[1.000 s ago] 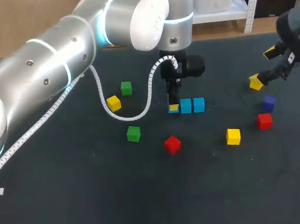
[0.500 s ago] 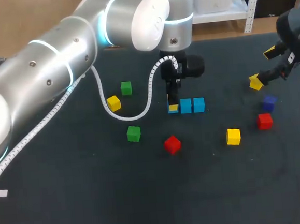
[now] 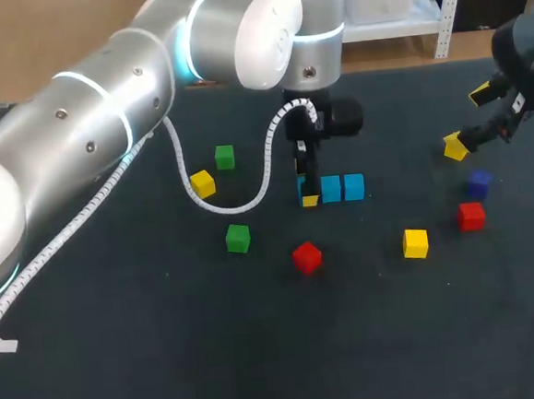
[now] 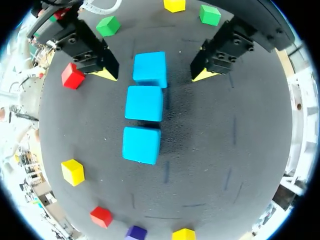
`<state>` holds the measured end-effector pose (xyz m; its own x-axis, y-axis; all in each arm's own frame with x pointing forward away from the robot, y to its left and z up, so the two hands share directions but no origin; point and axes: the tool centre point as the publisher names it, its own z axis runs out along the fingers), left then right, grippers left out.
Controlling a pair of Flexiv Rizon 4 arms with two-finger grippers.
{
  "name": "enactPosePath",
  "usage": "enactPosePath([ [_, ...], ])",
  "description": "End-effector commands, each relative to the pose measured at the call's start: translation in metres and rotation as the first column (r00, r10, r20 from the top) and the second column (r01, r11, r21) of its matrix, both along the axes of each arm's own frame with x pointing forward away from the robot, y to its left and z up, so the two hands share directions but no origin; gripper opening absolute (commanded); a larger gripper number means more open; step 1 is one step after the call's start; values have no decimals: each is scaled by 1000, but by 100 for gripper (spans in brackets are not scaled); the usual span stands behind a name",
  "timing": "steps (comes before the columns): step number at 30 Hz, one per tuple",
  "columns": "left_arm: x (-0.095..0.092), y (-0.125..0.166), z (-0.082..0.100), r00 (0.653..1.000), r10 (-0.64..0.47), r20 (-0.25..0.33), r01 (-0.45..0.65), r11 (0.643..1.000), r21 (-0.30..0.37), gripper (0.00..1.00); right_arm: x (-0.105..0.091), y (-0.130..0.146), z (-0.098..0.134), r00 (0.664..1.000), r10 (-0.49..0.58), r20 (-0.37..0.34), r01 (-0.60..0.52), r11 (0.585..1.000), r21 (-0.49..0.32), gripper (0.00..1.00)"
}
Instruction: Place the blue cubes, place green cubes on the blue cubes, place the yellow cubes on the green cubes, then place the red cubes on the yellow cubes, and place purple cube on the red cubes.
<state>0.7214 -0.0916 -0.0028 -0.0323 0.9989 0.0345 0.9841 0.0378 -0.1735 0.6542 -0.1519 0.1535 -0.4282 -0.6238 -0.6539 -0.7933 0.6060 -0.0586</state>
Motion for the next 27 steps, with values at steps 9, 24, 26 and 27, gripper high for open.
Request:
enactPosePath([
  [9, 15, 40, 26, 989, 130, 67, -133, 991, 30, 100, -1, 0, 0, 1000, -1, 2, 1, 1000, 1, 100],
  [24, 1, 81, 36, 957, 270, 111, -273, 962, 10, 100, -1, 0, 0, 1000, -1, 2, 1, 1000, 1, 100],
  [26, 1, 87, 36, 949, 285, 133, -290, 957, 15, 100, -1, 0, 0, 1000, -1, 2, 1, 1000, 1, 100],
  [27, 1, 90, 35, 946, 294, 139, -299, 954, 17, 100, -1, 0, 0, 1000, -1, 2, 1, 1000, 1, 100],
])
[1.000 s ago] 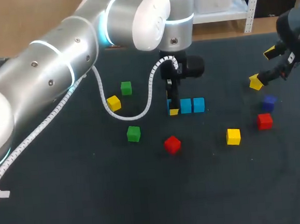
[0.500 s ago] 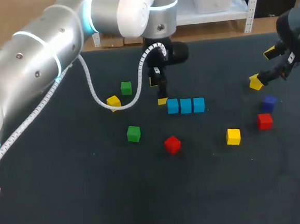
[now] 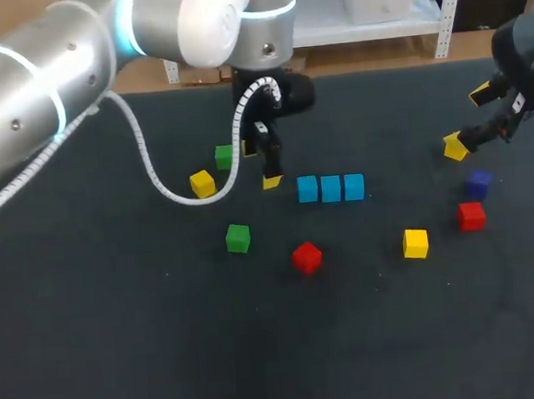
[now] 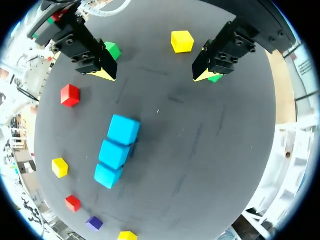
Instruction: Place the blue cubes, place green cubes on the blue cubes, place the yellow cubes on the green cubes, then place the red cubes on the yellow cubes, and place purple cube on the red cubes.
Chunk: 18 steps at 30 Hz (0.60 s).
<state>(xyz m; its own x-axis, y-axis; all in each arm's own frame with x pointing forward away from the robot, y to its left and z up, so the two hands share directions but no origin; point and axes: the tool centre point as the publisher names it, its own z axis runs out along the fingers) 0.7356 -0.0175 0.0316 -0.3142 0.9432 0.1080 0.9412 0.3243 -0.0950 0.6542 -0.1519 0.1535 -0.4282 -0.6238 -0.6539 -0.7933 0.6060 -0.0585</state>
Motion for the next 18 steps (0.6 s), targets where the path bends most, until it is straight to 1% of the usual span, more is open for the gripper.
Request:
enactPosePath([
  [1, -12, 19, 0, 997, 30, 77, -27, 999, -40, 100, -1, 0, 0, 1000, 0, 2, 0, 1000, 1, 100],
  [3, -12, 24, 1, 994, 44, 98, -40, 998, -38, 100, -1, 0, 0, 1000, 0, 2, 0, 1000, 1, 100],
  [6, -12, 32, 4, 991, 67, 114, -62, 997, -50, 100, -1, 0, 0, 1000, 0, 2, 0, 1000, 1, 100],
  [10, -11, 41, 5, 985, 71, 159, -64, 997, -48, 100, -1, 0, 0, 1000, 0, 2, 0, 1000, 1, 100],
  [12, -9, 46, 5, 986, 62, 158, -54, 997, -49, 100, -1, 0, 0, 1000, 0, 2, 0, 1000, 1, 100],
  [15, -4, 53, 5, 986, 26, 165, -21, 999, -30, 100, -1, 0, 0, 1000, 0, 2, 0, 1000, 1, 100],
  [18, 4, 58, 5, 990, -21, 138, 26, 999, -34, 100, -1, 0, 0, 1000, 0, 2, 0, 1000, 1, 100],
])
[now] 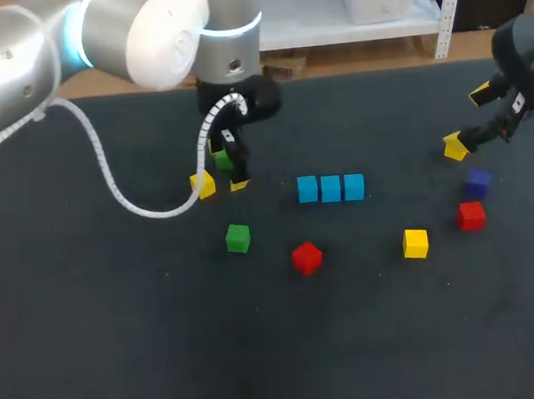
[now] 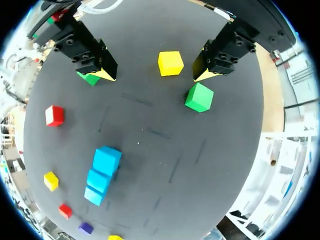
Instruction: Place the blue cubes, place green cubes on the blue cubes, place the yellow cubes on the green cubes, then place the red cubes on the yellow cubes, and place purple cube on the red cubes.
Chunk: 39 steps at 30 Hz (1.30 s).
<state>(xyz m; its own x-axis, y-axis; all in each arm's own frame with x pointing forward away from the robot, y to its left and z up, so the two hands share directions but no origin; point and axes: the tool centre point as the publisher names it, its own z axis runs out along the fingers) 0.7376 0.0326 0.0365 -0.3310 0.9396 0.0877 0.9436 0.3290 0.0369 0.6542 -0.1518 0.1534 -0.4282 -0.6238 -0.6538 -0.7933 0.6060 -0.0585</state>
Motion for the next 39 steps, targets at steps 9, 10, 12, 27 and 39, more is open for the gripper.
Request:
enactPosePath([
  [9, 38, 13, -12, 994, -105, -32, 103, 992, -73, 100, -1, 0, 0, 1000, -1, 2, 1, 1000, 1, 100],
  [10, 41, 12, -12, 994, -107, -30, 105, 992, -75, 100, -1, 0, 0, 1000, -1, 2, 1, 1000, 1, 100],
  [12, 45, 9, -13, 990, -137, -42, 132, 985, -111, 100, -1, 0, 0, 1000, -1, 2, 1, 1000, 1, 100],
  [27, 86, 6, -16, 969, -247, -15, 242, 959, -150, 100, -1, 0, 0, 1000, -1, 2, 1, 1000, 1, 100],
  [39, 84, -3, -34, 953, -299, -46, 293, 950, -106, 100, -1, 0, 0, 1000, -1, 2, 1, 1000, 1, 100],
])
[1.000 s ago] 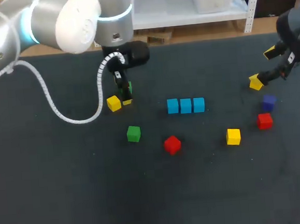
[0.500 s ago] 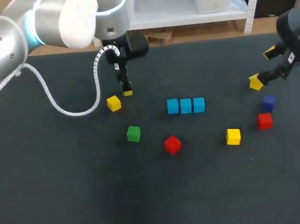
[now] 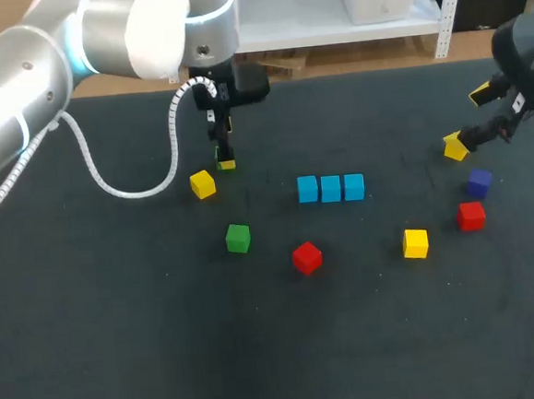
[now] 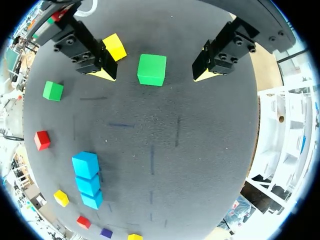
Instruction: Place the blue cubes, place green cubes on the blue cubes, place the yellow cubes on the green cubes, then place the red cubes on the yellow cubes, and place purple cube on the red cubes.
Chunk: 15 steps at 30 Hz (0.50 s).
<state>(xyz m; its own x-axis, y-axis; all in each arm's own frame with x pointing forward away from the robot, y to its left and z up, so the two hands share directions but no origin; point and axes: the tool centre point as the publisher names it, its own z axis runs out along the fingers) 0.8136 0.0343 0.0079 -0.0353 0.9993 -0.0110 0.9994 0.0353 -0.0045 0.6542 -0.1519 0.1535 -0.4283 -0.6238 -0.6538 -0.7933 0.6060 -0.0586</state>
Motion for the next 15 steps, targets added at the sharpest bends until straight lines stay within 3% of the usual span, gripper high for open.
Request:
enactPosePath([
  [1, 8, -5, -6, 999, 0, -41, 1, 1000, 13, 100, -1, 0, 0, 1000, 0, 2, 0, 1000, 1, 100],
  [8, 13, -1, -13, 998, 23, -53, -22, 1000, 21, 100, -1, 0, 0, 1000, 0, 2, 0, 1000, 1, 100],
  [10, 13, 1, -14, 998, 28, -55, -27, 999, 17, 93, -1, 0, 0, 1000, 0, 2, 0, 1000, 1, 100],
  [15, 14, 7, -17, 997, 42, -65, -42, 999, 9, 91, -1, 0, 0, 1000, 0, 2, 0, 1000, 1, 100],
])
